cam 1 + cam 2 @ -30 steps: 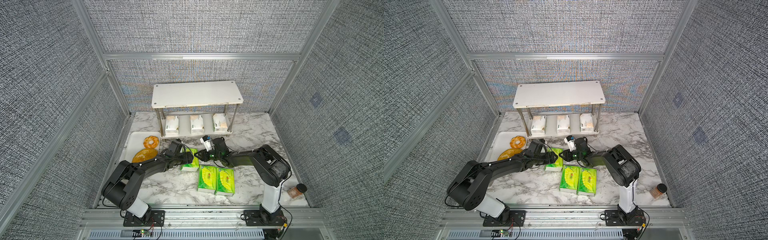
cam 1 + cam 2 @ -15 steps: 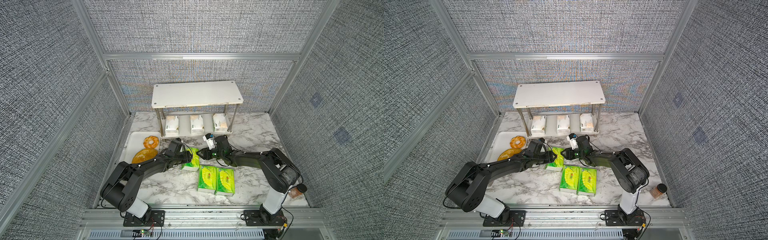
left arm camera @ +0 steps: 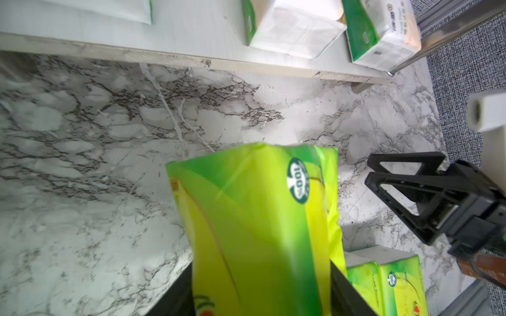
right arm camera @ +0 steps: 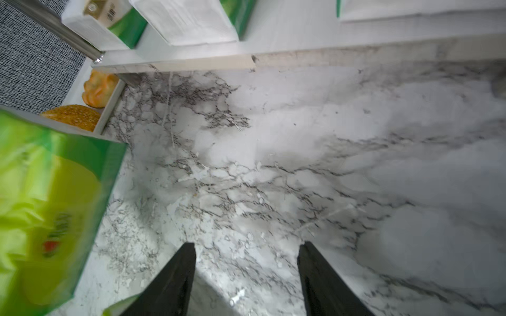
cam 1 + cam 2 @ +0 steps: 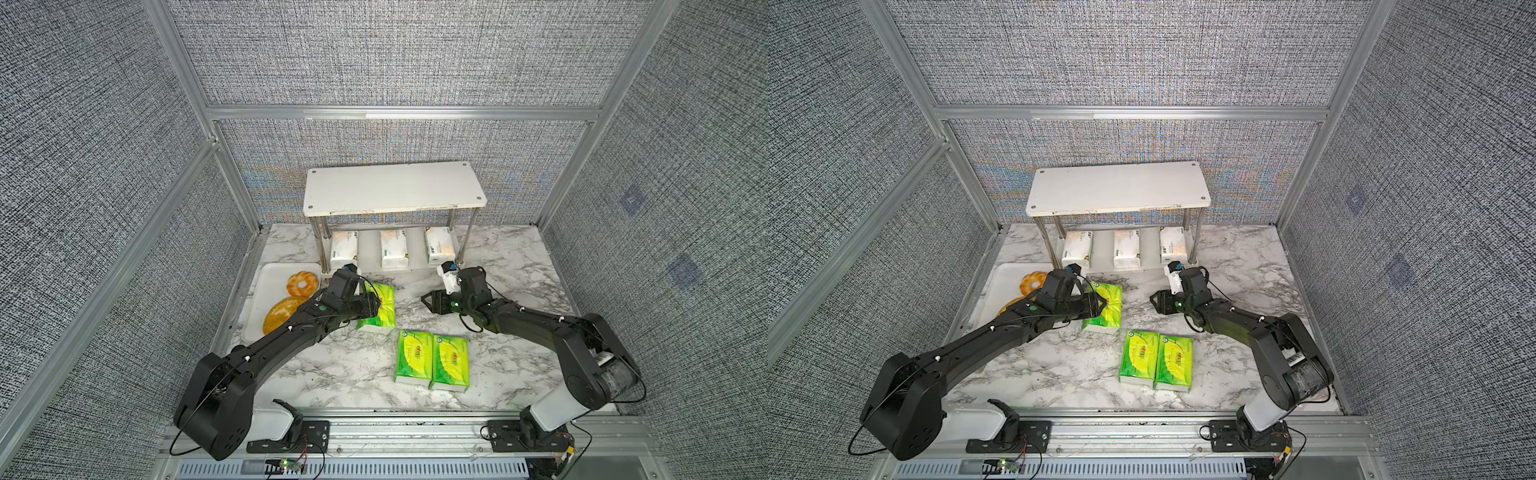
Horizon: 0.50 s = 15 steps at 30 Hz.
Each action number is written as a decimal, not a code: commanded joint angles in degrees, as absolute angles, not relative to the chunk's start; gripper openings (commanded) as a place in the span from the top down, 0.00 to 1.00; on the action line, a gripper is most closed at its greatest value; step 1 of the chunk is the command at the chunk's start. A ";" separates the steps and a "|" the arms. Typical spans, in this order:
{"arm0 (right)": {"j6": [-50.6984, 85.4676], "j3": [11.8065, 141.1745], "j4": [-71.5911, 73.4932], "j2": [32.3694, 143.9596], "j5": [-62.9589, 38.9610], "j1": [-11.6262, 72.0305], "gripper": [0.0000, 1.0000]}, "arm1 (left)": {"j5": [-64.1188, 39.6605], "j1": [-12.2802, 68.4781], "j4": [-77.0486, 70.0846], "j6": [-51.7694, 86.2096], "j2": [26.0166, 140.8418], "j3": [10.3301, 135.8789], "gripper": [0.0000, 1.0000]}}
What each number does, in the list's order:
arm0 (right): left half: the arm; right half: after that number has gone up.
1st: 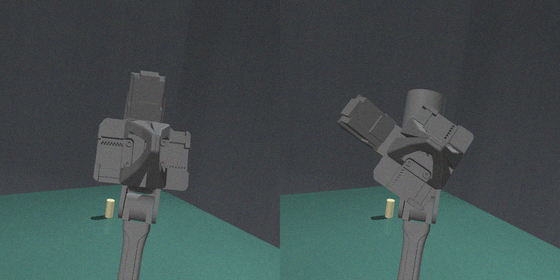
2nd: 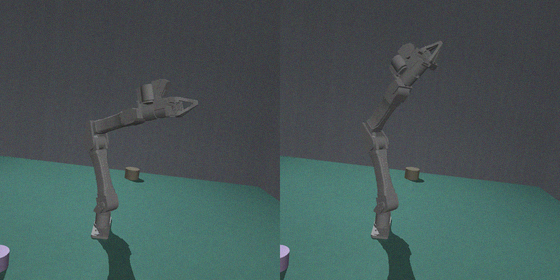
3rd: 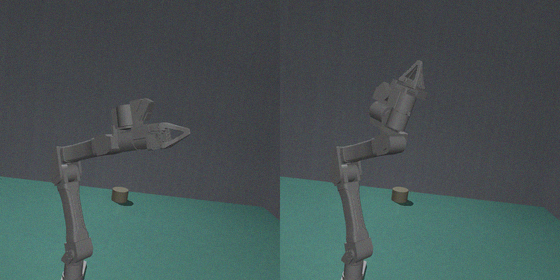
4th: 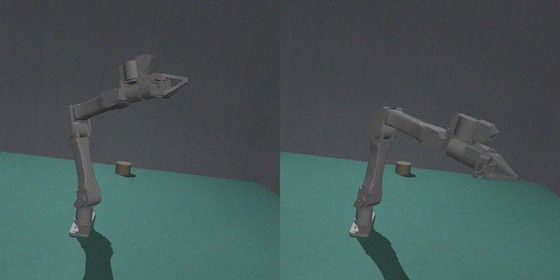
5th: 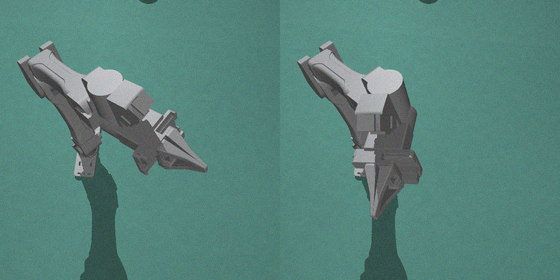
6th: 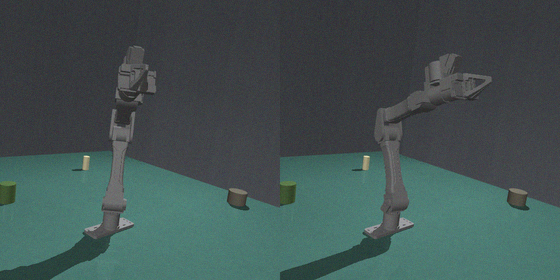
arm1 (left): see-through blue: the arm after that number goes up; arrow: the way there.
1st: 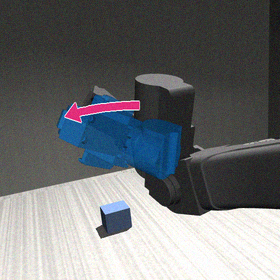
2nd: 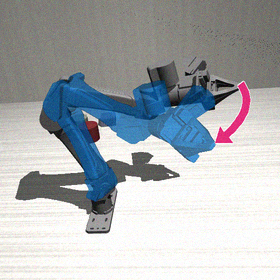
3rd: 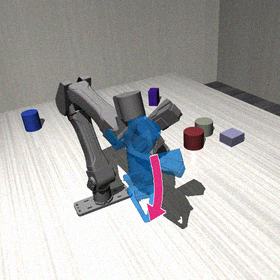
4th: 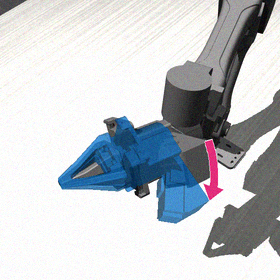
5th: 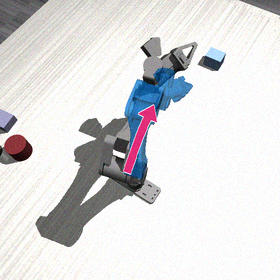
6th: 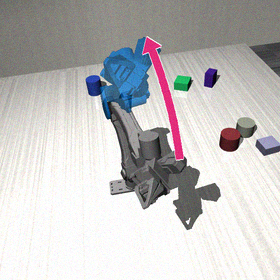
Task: Place the tissue boxes on the shelf by color
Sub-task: Pick up the box of tissues from the center of the board, then place a box of tissues on the shelf.
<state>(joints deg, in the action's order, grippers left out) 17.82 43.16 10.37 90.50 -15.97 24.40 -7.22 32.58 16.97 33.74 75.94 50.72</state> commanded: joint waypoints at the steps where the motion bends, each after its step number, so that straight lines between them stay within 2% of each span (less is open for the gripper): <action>1: 16.56 41.47 9.14 89.69 -13.97 23.19 0.34 | -5.72 33.30 24.70 30.02 73.94 53.24 0.37; 15: 17.75 39.92 11.22 89.72 -15.54 22.16 0.33 | -7.03 33.96 30.04 26.00 65.21 70.51 0.37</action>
